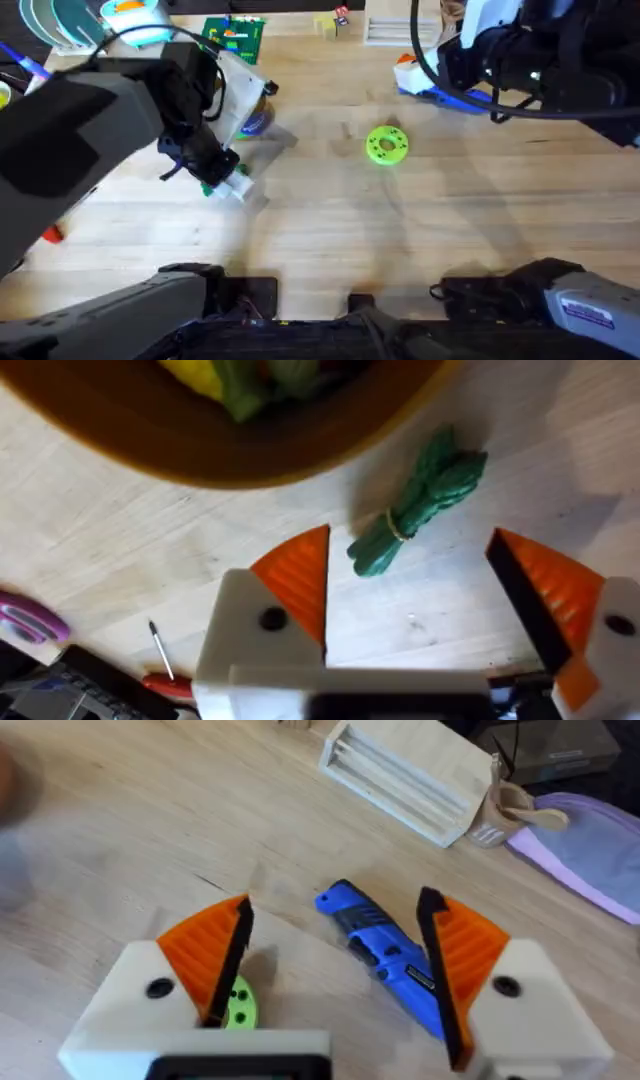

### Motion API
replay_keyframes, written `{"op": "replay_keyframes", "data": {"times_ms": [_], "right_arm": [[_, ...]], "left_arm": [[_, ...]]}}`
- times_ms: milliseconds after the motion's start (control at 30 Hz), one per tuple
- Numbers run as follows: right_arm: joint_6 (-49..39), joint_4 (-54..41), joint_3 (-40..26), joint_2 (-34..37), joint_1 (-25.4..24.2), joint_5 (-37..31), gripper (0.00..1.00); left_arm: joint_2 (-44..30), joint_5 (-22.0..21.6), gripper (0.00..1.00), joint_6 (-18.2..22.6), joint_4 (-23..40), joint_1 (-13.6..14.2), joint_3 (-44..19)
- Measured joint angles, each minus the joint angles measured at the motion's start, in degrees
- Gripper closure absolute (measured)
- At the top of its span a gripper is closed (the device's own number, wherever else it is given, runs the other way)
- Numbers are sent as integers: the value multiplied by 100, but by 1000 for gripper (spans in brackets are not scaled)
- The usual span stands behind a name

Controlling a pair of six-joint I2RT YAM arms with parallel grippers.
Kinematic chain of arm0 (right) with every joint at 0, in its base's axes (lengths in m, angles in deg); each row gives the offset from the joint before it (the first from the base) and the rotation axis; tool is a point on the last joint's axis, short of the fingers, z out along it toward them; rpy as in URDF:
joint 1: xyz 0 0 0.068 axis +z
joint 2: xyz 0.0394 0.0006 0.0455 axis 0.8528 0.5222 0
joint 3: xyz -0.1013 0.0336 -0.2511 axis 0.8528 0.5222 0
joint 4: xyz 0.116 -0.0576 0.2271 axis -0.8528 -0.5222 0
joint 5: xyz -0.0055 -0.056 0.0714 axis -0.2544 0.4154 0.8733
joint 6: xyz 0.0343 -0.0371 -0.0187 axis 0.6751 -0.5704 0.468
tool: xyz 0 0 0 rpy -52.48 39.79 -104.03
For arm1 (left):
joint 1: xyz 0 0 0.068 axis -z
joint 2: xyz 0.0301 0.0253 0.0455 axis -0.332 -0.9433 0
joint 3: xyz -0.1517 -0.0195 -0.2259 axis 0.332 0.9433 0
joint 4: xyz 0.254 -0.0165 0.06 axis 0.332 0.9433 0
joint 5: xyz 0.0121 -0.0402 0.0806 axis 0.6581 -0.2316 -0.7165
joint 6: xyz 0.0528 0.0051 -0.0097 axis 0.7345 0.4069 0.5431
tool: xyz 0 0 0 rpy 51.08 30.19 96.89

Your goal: Pick up the gripper from the table and insert it into the empty holder that is missing its gripper. Then pick up a screw, insert it into the mounting hole, and use the screwdriver to tighten it. Finally, clean up the table by picking up the vegetable and placing it into the bucket.

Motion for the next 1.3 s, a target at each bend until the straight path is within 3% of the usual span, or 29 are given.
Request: {"op": "replay_keyframes", "data": {"times_ms": [267, 333, 400, 600, 633, 900, 1100, 1200, 1300], "right_arm": [[0, -2, -2, 0, 0, 0, 7], [0, -2, -1, 0, 0, -2, 7], [0, -2, -1, 0, 0, 0, 7], [0, -4, 0, 0, 0, -2, 7], [0, -7, 0, 0, 0, 0, 7], [0, -9, 0, 0, 0, -2, 7], [0, -9, -1, 0, 0, -2, 7], [0, -11, -1, 0, 0, -1, 7], [0, -11, -1, 0, 0, 0, 9]], "left_arm": [[-45, 42, 2, 319, -646, -2, 562], [-43, 87, 56, 365, -671, -6, 578], [-43, 130, 243, 393, -755, -14, 605], [-43, 146, 945, 429, -819, -65, 647], [-43, 145, 975, 435, -819, -65, 647], [-16, 195, 978, 419, -401, -63, 501], [509, 915, 979, 417, 344, -63, -690], [773, 1236, 979, 374, 79, -63, -1366], [894, 1404, 979, 77, -812, -63, -1702]]}}
